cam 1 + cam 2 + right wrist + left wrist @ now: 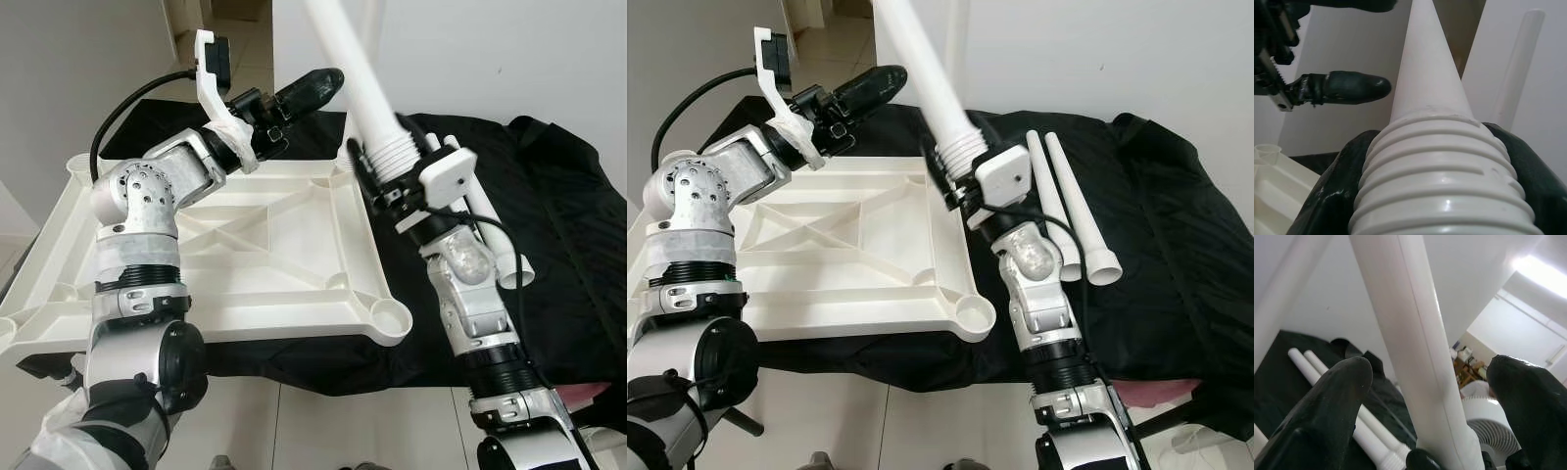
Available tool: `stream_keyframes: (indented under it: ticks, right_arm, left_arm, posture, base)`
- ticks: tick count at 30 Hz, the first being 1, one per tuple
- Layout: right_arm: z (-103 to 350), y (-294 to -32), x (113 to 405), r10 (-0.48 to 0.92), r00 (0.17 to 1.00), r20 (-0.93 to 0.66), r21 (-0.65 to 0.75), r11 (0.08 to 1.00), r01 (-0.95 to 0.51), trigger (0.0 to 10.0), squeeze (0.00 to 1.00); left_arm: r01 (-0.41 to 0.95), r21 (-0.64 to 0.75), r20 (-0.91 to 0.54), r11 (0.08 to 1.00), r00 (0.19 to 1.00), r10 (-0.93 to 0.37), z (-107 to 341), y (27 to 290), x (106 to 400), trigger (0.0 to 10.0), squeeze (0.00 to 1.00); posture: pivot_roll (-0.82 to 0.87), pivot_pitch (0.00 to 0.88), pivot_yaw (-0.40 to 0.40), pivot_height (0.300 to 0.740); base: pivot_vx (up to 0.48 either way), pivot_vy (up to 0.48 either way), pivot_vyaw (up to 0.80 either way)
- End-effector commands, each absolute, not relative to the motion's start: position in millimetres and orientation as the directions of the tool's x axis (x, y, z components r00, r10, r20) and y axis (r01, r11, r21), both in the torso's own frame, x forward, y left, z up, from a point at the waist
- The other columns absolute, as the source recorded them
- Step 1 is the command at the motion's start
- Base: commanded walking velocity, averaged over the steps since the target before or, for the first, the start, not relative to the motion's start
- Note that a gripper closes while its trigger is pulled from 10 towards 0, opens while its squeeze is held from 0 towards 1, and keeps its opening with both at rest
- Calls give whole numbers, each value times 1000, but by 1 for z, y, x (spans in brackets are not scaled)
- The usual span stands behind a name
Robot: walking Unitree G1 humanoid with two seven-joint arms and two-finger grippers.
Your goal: Building children table
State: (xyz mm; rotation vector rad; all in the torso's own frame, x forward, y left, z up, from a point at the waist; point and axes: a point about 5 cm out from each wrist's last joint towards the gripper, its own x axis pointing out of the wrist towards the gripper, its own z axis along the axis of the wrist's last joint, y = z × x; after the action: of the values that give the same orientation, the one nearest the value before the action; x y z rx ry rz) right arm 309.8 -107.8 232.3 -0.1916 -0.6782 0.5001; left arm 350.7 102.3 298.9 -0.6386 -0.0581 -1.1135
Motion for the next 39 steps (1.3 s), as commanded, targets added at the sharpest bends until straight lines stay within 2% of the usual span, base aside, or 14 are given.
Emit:
stream_keyframes:
  ticks: [1,10,15,16,17,18,21,24,27,30,31,32,33,39]
  right_arm:
    - [236,-102,306,525,639,562,-347,851,-394,10000,0]
    - [221,-90,295,585,626,515,-380,811,-446,10000,0]
    - [203,-88,284,597,645,477,-379,802,-462,10000,0]
    - [197,-89,282,580,660,477,-363,814,-453,10000,0]
    - [197,-89,282,580,660,477,-363,814,-453,10000,0]
    - [191,-90,279,570,672,474,-360,821,-442,10000,0]
    - [183,-91,273,553,687,470,-354,832,-428,10000,0]
    - [180,-91,272,548,695,466,-353,835,-422,10000,0]
    - [174,-90,269,542,709,451,-355,838,-415,10000,0]
    - [173,-90,269,542,711,448,-354,838,-415,10000,0]
    - [173,-89,269,542,712,446,-350,838,-418,10000,0]
    - [173,-89,269,542,712,446,-350,838,-418,10000,0]
    - [173,-89,269,543,713,444,-350,837,-420,10000,0]
    - [172,-88,269,544,713,443,-352,836,-420,10000,0]
  left_arm:
    - [898,-399,385,184,346,-856,303,94,346,10000,0]
    - [875,-444,343,194,366,-865,296,87,350,10000,0]
    - [839,-479,322,259,443,-837,301,96,363,10000,0]
    - [825,-479,296,301,474,-829,303,100,368,10000,0]
    - [825,-479,296,301,474,-829,303,100,368,10000,0]
    - [804,-480,263,351,514,-817,304,105,374,10000,0]
    - [775,-485,225,405,558,-799,306,111,382,10000,0]
    - [765,-480,208,430,576,-791,307,113,384,10000,0]
    - [720,-500,183,482,631,-753,308,120,393,10000,0]
    - [715,-502,178,487,636,-751,308,120,394,10000,0]
    - [707,-517,169,484,638,-751,306,118,395,8471,0]
    - [707,-517,169,484,638,-751,306,118,395,8471,0]
    - [709,-524,165,471,628,-761,304,113,395,0,0]
    - [713,-532,162,456,615,-772,301,106,395,0,0]
  posture:
    - [-34,0,7,740]
    - [-36,0,11,740]
    - [-36,0,11,740]
    - [-36,0,11,740]
    - [-36,0,11,740]
    - [-36,0,11,740]
    - [-35,0,13,740]
    - [-35,0,13,740]
    - [-41,0,20,740]
    - [-44,0,22,740]
    - [-43,0,22,740]
    - [-43,0,22,740]
    - [-45,0,23,740]
    - [-46,0,20,740]
  base:
    - [0,0,0]
    - [0,0,0]
    - [0,0,0]
    - [0,0,0]
    - [0,0,0]
    - [0,0,0]
    - [0,0,0]
    - [0,0,0]
    - [0,0,0]
    - [0,0,0]
    - [0,0,0]
    - [0,0,0]
    - [0,0,0]
    - [0,0,0]
